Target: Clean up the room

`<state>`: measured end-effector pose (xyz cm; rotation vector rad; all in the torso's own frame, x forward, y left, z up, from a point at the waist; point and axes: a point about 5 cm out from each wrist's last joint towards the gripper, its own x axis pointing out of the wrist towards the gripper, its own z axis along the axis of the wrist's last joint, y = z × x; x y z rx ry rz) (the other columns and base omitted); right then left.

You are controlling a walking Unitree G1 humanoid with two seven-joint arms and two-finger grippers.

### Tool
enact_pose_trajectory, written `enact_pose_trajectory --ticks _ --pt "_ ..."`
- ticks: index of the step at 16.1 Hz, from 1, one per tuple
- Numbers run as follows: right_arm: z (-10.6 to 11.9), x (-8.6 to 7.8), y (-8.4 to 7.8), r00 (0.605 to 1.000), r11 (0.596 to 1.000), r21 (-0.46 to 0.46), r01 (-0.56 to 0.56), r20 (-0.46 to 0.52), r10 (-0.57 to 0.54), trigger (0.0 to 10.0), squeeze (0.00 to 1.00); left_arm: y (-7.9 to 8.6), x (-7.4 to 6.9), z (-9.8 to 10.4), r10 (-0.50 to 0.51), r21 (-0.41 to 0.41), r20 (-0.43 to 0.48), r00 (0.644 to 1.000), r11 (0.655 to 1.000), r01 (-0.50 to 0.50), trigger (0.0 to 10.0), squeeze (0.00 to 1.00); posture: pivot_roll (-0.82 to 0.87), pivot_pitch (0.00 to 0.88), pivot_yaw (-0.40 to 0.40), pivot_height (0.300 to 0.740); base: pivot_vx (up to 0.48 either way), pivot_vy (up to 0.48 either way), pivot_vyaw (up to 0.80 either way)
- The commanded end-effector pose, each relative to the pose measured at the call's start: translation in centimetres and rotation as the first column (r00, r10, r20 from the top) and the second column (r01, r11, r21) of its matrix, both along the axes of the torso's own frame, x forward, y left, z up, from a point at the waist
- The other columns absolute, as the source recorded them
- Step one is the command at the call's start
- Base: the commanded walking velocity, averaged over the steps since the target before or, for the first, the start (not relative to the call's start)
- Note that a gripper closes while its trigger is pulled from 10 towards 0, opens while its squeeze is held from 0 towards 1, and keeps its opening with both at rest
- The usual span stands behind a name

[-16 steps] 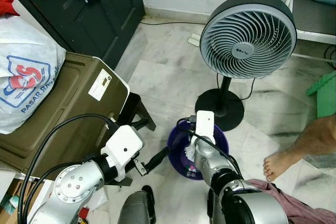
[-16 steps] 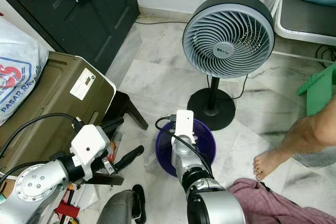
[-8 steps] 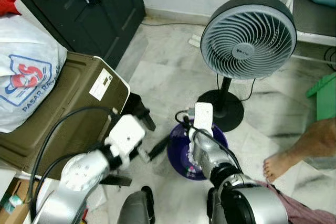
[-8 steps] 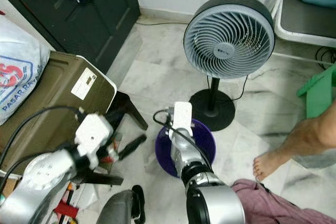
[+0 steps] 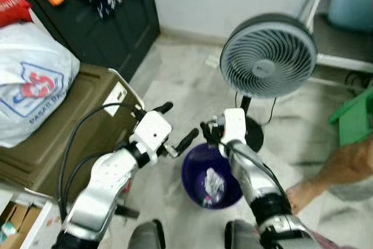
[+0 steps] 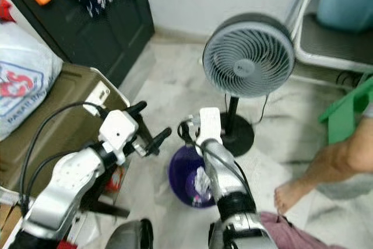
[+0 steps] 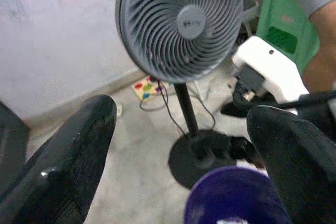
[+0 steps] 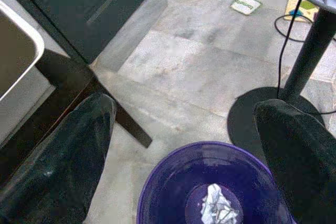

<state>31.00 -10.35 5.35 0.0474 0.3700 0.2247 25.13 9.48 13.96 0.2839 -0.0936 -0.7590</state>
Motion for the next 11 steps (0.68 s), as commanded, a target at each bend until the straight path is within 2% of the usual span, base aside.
enact_pose_trajectory --ticks 1,2,3,4,5,7,9,11 --pt "0.7 -0.2 0.4 0.999 0.999 0.006 -0.047 0.012 0.047 10.0 1.0 0.2 0.3 -0.3 0.013 0.014 0.008 1.0 1.0 -0.013 10.0 0.0 -0.1 0.023 0.104 0.74 0.0 0.0 0.0" --pt "0.9 -0.6 0.1 0.998 0.998 -0.003 -0.064 0.016 0.064 10.0 1.0 0.2 0.5 -0.3 0.017 0.015 0.016 1.0 1.0 -0.017 10.0 0.0 -0.11 0.007 0.107 0.74 0.0 0.0 0.0" --pt "1.2 -1.2 -0.7 0.994 0.993 -0.05 -0.103 0.019 0.104 10.0 1.0 0.1 1.1 -0.3 0.021 0.019 0.033 0.999 1.0 -0.022 10.0 0.0 -0.12 0.0 0.111 0.74 0.0 0.0 0.0" --pt "1.6 -2.4 -1.2 0.987 0.984 -0.074 -0.16 0.025 0.162 10.0 0.67 0.1 1.8 -0.2 0.032 0.017 0.056 0.998 0.999 -0.033 10.0 0.0 -0.13 0.0 0.114 0.74 0.0 0.0 0.0" --pt "1.8 -3.0 -1.3 0.982 0.98 -0.075 -0.184 0.026 0.187 10.0 0.0 0.2 2.1 -0.1 0.044 0.015 0.07 0.997 0.999 -0.045 10.0 0.0 -0.14 0.0 0.119 0.74 0.0 0.0 0.0" --pt "2.4 -3.2 -2.1 0.979 0.975 -0.125 -0.186 0.06 0.194 10.0 0.0 0.4 2.8 -0.1 0.072 0.012 0.091 0.993 0.997 -0.073 10.0 0.0 -0.16 0.0 0.129 0.74 0.0 0.0 0.0" --pt "2.6 -3.1 -2.9 0.982 0.977 -0.127 -0.173 0.058 0.182 10.0 0.0 0.5 2.9 -0.4 0.096 0.008 0.093 0.991 0.995 -0.097 10.0 0.0 -0.17 0.0 0.138 0.74 0.0 0.0 0.0" --pt "3.1 -2.7 -3.3 0.991 0.991 -0.071 -0.114 0.065 0.118 10.0 0.0 0.9 2.9 -1.0 0.142 0.017 0.105 0.984 0.989 -0.144 10.0 0.0 -0.17 0.0 0.137 0.74 0.0 0.0 0.0"
